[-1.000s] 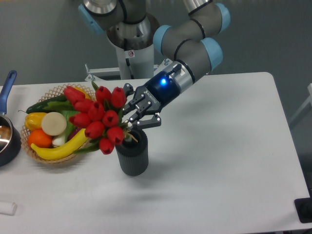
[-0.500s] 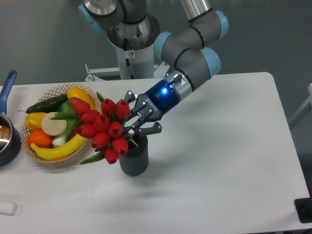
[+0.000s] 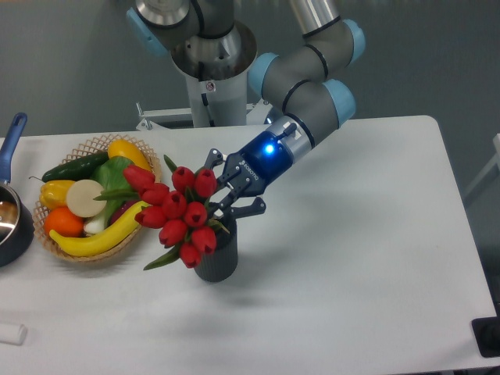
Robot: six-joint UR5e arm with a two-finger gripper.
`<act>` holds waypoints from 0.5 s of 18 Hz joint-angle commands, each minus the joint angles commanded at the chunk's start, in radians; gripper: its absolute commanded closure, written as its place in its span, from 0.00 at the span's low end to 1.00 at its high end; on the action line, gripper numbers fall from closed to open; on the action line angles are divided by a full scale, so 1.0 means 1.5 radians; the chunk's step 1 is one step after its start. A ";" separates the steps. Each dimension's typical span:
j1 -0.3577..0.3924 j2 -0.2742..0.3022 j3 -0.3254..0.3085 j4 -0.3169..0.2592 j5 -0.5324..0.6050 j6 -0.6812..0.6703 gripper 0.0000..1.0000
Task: Insert the flowers into the vase
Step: 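Lower the tulip stems into the grey vase opening, then push the tulips deeper into the vase and open the gripper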
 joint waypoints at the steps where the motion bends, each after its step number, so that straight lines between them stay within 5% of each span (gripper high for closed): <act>1: 0.000 -0.003 0.000 0.000 0.000 0.010 0.69; 9: -0.003 -0.016 -0.006 0.000 -0.001 0.043 0.69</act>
